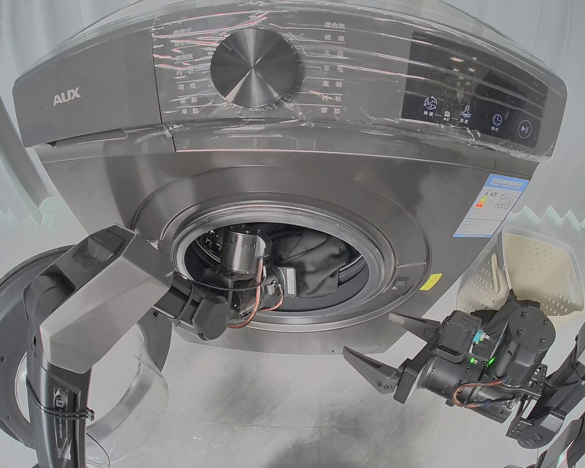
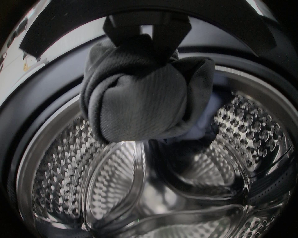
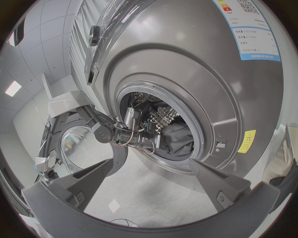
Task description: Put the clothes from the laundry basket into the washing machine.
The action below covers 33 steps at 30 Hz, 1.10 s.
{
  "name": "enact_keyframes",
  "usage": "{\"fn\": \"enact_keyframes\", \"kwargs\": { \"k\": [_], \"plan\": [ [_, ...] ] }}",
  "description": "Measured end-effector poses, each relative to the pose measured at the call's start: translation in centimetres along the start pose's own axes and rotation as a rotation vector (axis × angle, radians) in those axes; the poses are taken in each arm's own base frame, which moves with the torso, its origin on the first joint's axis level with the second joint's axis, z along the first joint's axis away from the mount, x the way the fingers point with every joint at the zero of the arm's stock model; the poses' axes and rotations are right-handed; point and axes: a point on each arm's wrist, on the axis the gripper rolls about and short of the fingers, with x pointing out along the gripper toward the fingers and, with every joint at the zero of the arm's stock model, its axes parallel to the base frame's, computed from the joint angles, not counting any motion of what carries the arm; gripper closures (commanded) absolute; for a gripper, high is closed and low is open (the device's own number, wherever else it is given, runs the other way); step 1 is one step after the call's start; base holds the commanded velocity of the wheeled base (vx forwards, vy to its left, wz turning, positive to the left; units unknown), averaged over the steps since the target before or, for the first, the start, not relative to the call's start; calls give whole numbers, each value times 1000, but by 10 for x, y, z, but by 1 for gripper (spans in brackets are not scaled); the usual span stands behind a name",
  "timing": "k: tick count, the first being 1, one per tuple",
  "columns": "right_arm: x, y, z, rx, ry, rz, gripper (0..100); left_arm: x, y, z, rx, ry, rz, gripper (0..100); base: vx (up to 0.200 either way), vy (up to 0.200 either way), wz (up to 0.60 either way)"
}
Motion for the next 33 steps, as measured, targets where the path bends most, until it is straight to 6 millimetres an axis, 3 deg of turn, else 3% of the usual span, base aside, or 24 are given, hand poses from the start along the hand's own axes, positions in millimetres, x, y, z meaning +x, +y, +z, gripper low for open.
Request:
{"fn": "enact_keyframes", "kwargs": {
  "k": [10, 15, 16, 25, 33],
  "plan": [
    [0, 0, 0, 0, -1, 1, 0, 29, 14, 45, -67, -312, 71, 100, 0, 0, 0],
    [0, 0, 0, 0, -3, 1, 0, 36, 25, 56, -85, -404, 90, 100, 0, 0, 0],
    [0, 0, 1, 0, -3, 2, 0, 37, 27, 56, -86, -410, 93, 0, 0, 0, 0],
    [1, -1, -1, 2, 3, -2, 0, 33, 23, 22, -70, -278, 68, 0, 0, 0, 0],
    [1, -1, -1, 3, 5, -1, 0, -5, 12, -6, -13, -51, 30, 0, 0, 0, 0]
  ]
}}
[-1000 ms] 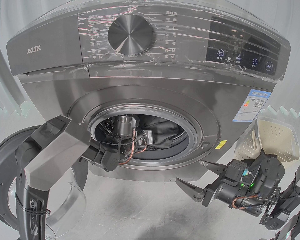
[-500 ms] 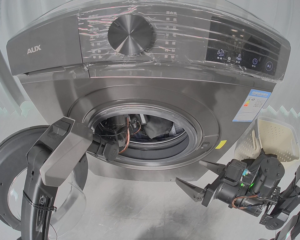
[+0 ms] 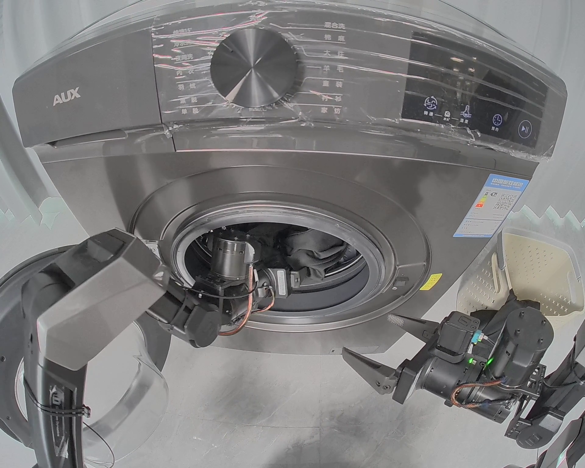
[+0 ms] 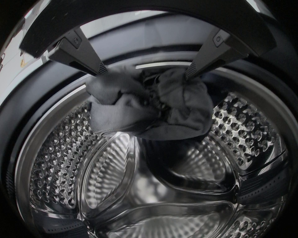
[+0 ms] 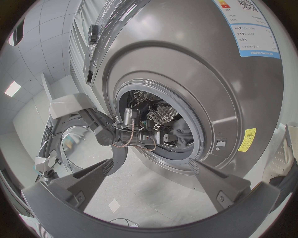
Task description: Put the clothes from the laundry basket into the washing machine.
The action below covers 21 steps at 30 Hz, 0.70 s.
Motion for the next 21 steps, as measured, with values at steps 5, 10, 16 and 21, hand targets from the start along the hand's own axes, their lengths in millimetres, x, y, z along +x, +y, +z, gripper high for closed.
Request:
{"fn": "enact_keyframes", "kwargs": {
  "k": [5, 10, 16, 21],
  "plan": [
    [0, 0, 0, 0, 0, 0, 0, -33, -11, -4, 50, 102, -79, 0, 0, 0, 0],
    [0, 0, 0, 1, 2, 1, 0, -56, -16, -1, 90, 147, -137, 0, 0, 0, 0],
    [0, 0, -1, 2, 3, -1, 0, -62, -22, 14, 87, 79, -195, 0, 0, 0, 0],
    [0, 0, -1, 1, 6, 0, 0, -47, -24, 17, 82, -1, -202, 0, 0, 0, 0]
  ]
}}
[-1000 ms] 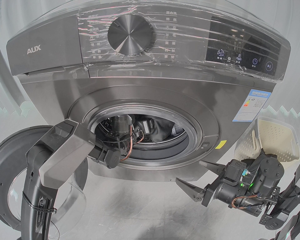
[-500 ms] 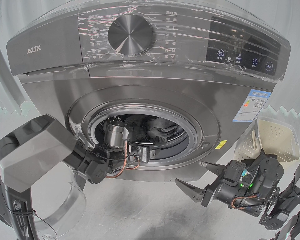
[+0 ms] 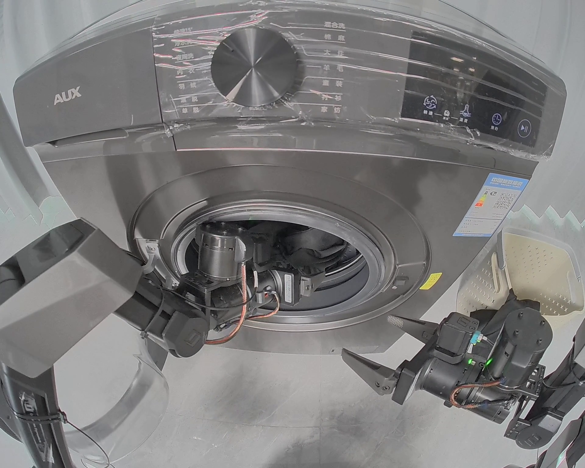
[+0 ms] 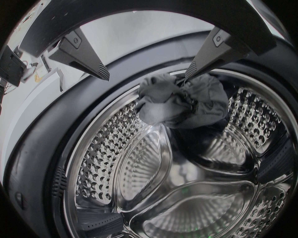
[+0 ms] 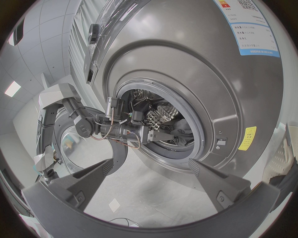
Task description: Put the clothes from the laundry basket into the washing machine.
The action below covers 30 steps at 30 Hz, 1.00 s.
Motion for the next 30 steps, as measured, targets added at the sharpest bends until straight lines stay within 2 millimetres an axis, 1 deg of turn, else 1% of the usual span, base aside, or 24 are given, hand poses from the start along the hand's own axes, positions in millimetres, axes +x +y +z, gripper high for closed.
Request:
{"fn": "enact_keyframes", "kwargs": {
  "k": [6, 7, 13, 15, 17, 19, 22, 24, 27, 28, 30],
  "plan": [
    [1, 0, -1, 0, 6, -1, 0, 33, 7, -4, 1, -69, 26, 0, 0, 0, 0],
    [1, 0, -2, 0, 8, -1, 0, 39, 9, -5, 2, -80, 34, 100, 0, 0, 0],
    [2, -1, -3, 1, 12, -4, 0, 75, 19, -22, 2, -108, 79, 100, 0, 0, 0],
    [2, -1, -3, 1, 14, -5, 0, 84, 21, -28, 1, -118, 99, 100, 0, 0, 0],
    [2, -1, -4, 1, 15, -5, 0, 92, 25, -29, -1, -145, 127, 100, 0, 0, 0],
    [3, -1, -4, 1, 17, -5, 0, 101, 29, -25, -3, -195, 156, 100, 0, 0, 0],
    [3, -1, -5, 1, 18, -5, 0, 113, 36, -10, -12, -294, 198, 100, 0, 0, 0],
    [3, -1, -5, 1, 19, -4, 0, 118, 44, -3, -22, -349, 230, 100, 0, 0, 0],
    [4, -1, -6, 1, 22, -3, 0, 123, 56, 3, -34, -400, 265, 100, 0, 0, 0],
    [5, -1, -6, 1, 23, -3, 0, 124, 59, 2, -37, -408, 273, 0, 0, 0, 0],
    [5, -1, -7, 1, 25, -3, 0, 126, 64, -2, -41, -403, 285, 0, 0, 0, 0]
  ]
}}
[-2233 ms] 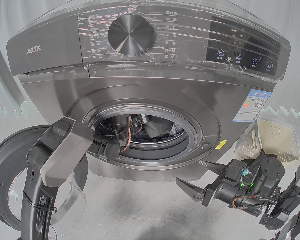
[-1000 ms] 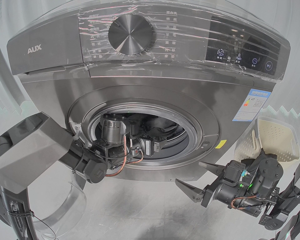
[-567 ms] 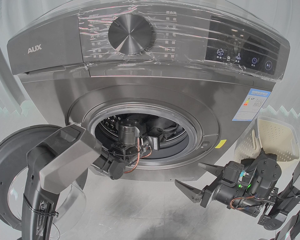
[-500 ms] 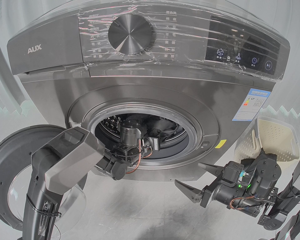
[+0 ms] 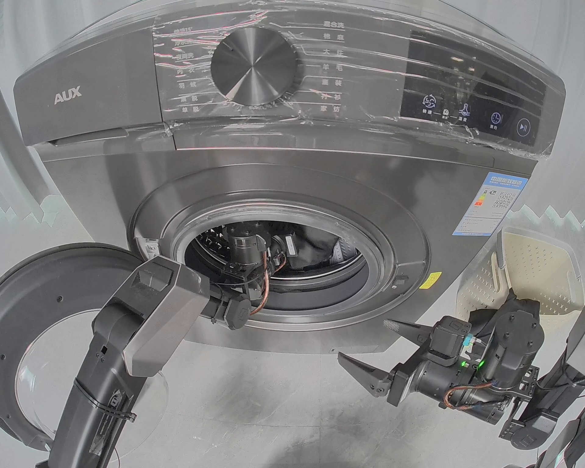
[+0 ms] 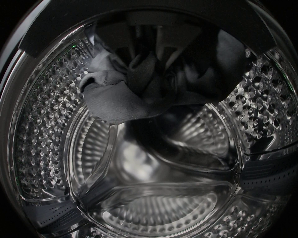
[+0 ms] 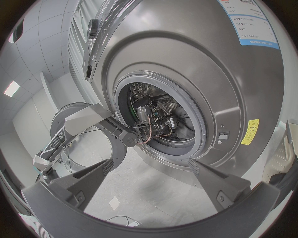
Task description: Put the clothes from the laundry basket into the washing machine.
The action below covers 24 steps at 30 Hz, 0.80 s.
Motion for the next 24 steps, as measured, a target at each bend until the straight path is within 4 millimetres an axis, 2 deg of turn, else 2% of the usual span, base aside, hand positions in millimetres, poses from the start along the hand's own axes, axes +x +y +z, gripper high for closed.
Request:
{"fn": "enact_keyframes", "kwargs": {
  "k": [6, 15, 20, 24],
  "plan": [
    [1, 0, -1, 0, 4, 0, 0, -9, 3, -19, -18, 102, 12, 0, 0, 0, 0],
    [1, 0, -2, 0, 6, -1, 0, -27, -6, -12, -21, 164, -2, 0, 0, 0, 0],
    [1, -1, -1, 0, 6, -3, 0, -47, -17, -8, -11, 217, -34, 0, 0, 0, 0],
    [1, -1, -1, 0, 5, -4, 0, -74, -28, -5, 1, 273, -71, 0, 0, 0, 0]
  ]
}}
